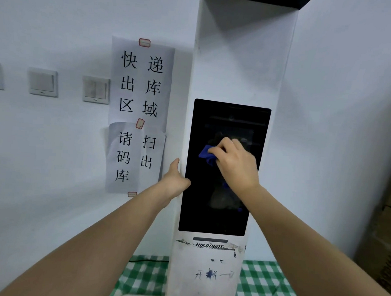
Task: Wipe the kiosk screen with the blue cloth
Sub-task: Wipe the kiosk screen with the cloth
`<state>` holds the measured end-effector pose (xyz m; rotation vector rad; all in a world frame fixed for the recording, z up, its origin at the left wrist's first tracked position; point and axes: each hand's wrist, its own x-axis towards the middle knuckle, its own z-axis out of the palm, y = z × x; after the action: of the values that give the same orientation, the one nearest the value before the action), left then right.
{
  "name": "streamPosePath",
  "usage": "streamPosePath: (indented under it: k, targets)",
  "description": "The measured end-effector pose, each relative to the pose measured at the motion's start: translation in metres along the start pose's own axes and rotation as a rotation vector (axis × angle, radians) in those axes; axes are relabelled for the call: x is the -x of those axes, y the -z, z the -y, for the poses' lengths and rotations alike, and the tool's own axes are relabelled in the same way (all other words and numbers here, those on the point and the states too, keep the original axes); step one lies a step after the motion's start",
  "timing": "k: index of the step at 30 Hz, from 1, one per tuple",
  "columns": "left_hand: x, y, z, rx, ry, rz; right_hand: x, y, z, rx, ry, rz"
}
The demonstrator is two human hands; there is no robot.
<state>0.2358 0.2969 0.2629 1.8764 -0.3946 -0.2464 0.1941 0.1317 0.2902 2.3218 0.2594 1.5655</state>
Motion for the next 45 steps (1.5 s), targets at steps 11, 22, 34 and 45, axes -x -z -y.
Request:
streamPosePath:
  k: [11, 22, 34, 45]
  targets:
    - [-0.005, -0.006, 0.003, -0.017, -0.011, -0.018, 0.028, 0.000, -0.015, -0.024, 0.159, 0.049]
    - [-0.007, -0.016, 0.003, 0.036, -0.017, -0.114, 0.045, -0.012, -0.008, 0.002, 0.182, 0.074]
    - [-0.008, -0.017, 0.001, 0.068, -0.005, -0.110, 0.039, -0.011, 0.001, -0.059, -0.116, 0.019]
    - [-0.004, -0.016, 0.000, 0.034, 0.022, -0.089, 0.032, -0.001, -0.022, -0.122, -0.338, -0.061]
